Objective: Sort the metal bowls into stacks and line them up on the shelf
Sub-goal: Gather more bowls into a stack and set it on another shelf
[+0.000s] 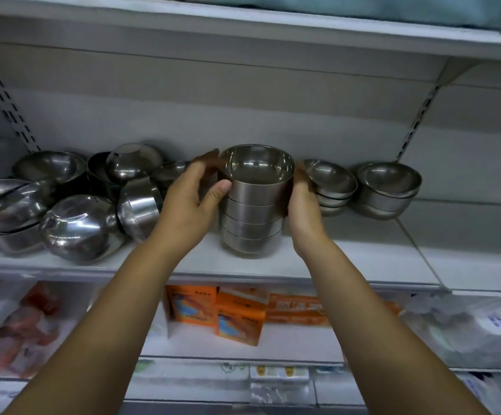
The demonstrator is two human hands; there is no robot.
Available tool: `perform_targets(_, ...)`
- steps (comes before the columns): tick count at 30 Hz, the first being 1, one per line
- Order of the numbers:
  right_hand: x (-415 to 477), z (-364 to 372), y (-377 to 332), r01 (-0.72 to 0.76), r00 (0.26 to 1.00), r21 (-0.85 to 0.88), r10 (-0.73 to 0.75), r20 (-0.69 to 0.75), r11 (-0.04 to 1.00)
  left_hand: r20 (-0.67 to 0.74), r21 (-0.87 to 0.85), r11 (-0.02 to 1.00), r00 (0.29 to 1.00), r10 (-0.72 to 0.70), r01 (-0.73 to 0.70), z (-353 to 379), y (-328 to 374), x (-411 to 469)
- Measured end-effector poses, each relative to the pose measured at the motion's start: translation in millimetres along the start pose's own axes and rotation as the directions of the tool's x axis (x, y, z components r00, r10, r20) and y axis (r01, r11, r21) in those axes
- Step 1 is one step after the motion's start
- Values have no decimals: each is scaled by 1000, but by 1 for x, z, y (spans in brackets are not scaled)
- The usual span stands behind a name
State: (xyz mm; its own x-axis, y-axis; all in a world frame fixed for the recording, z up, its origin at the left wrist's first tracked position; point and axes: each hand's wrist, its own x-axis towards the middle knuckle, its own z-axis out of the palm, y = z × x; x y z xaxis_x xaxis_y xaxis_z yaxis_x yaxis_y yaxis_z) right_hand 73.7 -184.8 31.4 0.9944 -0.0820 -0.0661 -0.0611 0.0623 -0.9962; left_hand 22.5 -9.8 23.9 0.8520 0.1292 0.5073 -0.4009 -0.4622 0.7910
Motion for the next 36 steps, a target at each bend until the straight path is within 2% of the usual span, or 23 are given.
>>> perform_targets(3,-1,-2,7,22,999,61,-24,24,998,-240,72,997,971,-20,39,-1,-6,-21)
perform_targets(6,-10,3,17,68,996,59,-71,47,996,-498,255,961,866,34,109,-13,-17,-40)
perform_targets(8,-14,7,25,93,994,80,-97,53,992,-601,315,916,800,-11,249,-23,-23,-47)
perform_targets(9,-15,9,27,99,994,92,-103,44,991,-619,320,882,781,-82,346,-27,-25,-48)
perform_targets(11,-14,12,30,97,995,100,-99,21,990,-598,314,799,761,-253,513,-31,-26,-46)
perform_targets(13,-12,14,32,90,996,109,-92,15,990,-556,349,733,758,-340,584,-32,-27,-43)
perform_targets(19,-9,12,34,86,995,114,-90,34,990,-545,448,643,760,-354,621,-37,-31,-31)
perform_targets(24,-8,10,33,87,993,138,-96,62,987,-500,496,619,783,-370,609,-44,-28,-22)
perform_targets(31,-7,7,34,96,992,118,-105,72,988,-511,487,612,771,-379,624,-38,-18,-31)
perform_targets(36,-6,5,36,94,992,102,-102,79,990,-537,392,691,761,-364,607,-34,-17,-43)
